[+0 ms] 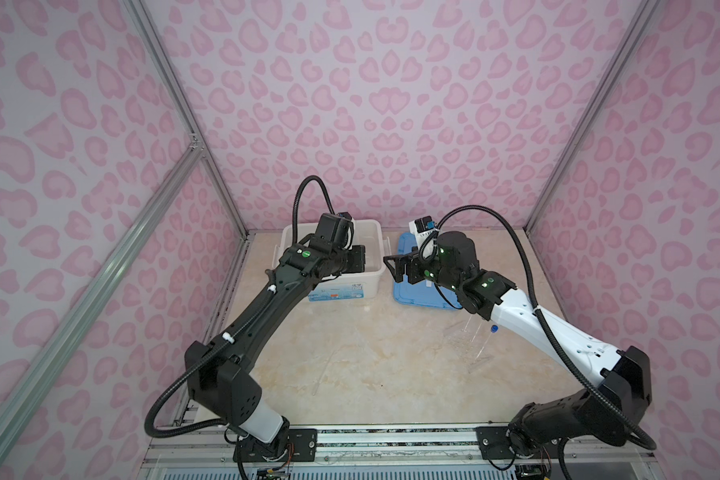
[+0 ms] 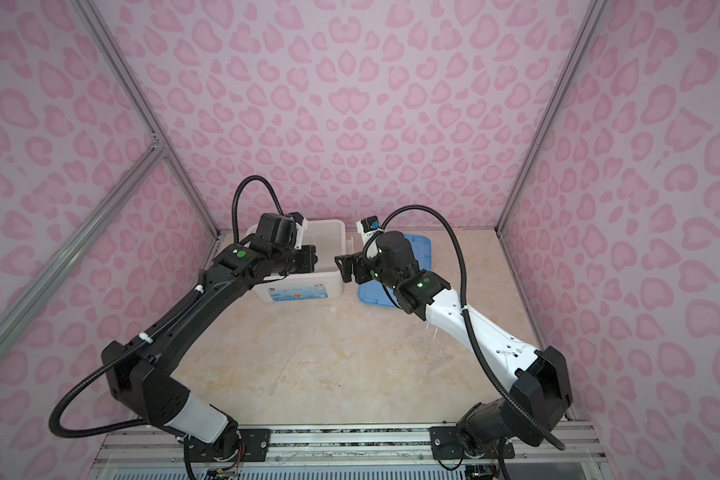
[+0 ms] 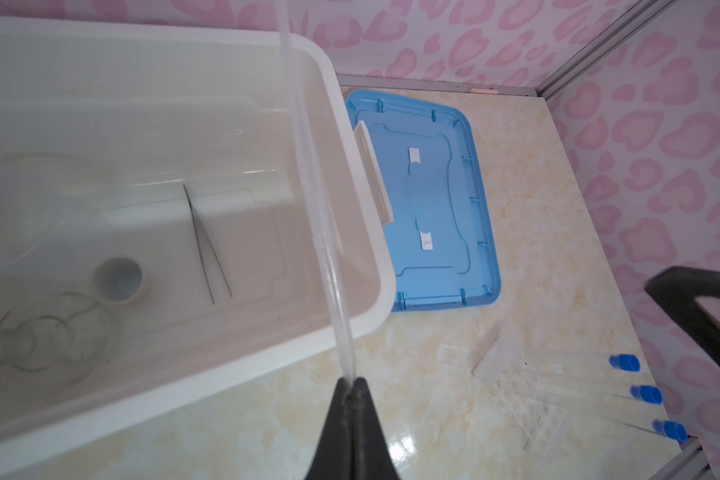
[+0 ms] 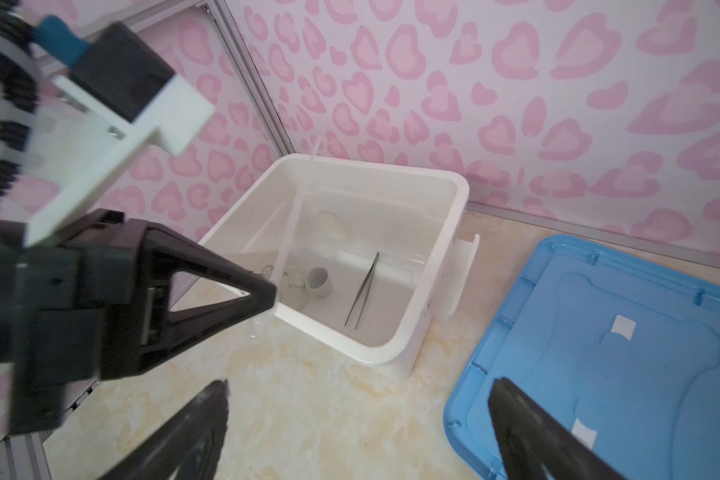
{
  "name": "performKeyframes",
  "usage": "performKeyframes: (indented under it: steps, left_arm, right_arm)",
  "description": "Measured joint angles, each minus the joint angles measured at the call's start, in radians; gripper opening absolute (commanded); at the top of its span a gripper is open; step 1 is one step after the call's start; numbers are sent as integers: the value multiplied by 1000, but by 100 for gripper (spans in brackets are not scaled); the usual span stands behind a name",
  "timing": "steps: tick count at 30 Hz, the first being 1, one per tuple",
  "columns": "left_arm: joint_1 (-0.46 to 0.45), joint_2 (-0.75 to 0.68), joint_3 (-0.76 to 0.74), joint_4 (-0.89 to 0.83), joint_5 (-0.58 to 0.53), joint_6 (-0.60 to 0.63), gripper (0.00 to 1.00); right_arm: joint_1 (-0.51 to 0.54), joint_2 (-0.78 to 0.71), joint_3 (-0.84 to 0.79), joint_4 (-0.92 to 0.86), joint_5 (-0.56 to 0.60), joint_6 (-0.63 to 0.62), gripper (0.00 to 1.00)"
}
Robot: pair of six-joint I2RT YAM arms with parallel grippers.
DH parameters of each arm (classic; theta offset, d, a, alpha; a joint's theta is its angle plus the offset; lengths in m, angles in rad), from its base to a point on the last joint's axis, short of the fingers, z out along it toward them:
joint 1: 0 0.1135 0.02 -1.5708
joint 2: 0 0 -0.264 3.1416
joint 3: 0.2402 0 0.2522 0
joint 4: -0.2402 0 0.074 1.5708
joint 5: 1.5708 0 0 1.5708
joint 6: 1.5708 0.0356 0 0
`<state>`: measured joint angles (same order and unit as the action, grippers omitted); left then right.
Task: Organize the chemistry lab equipment
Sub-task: 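Lift the glass rod and carry it over the white bin with the left gripper, then lower the glass rod into the bin with the left gripper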
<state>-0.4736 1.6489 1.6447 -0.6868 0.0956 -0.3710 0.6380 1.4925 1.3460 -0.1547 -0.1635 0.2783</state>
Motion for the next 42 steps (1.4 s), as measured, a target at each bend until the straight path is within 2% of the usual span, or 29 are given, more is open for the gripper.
performKeyframes:
  steps: [7, 15, 24, 37, 42]
  left_arm:
    - [54, 266, 193, -52, 43, 81, 3]
    - [74, 441, 264, -64, 98, 108, 3]
    - [75, 541, 277, -59, 109, 85, 5]
    - [75, 586, 272, -37, 144, 57, 9]
    - [75, 587, 266, -29, 153, 50, 15]
  right_arm:
    - [-23, 134, 109, -25, -38, 18, 96]
    - [-32, 192, 128, -46, -45, 17, 95]
    - [-31, 229, 123, -61, -45, 5, 95]
    - [-31, 221, 94, -73, -38, -2, 95]
    - [-31, 210, 88, -71, -34, -2, 95]
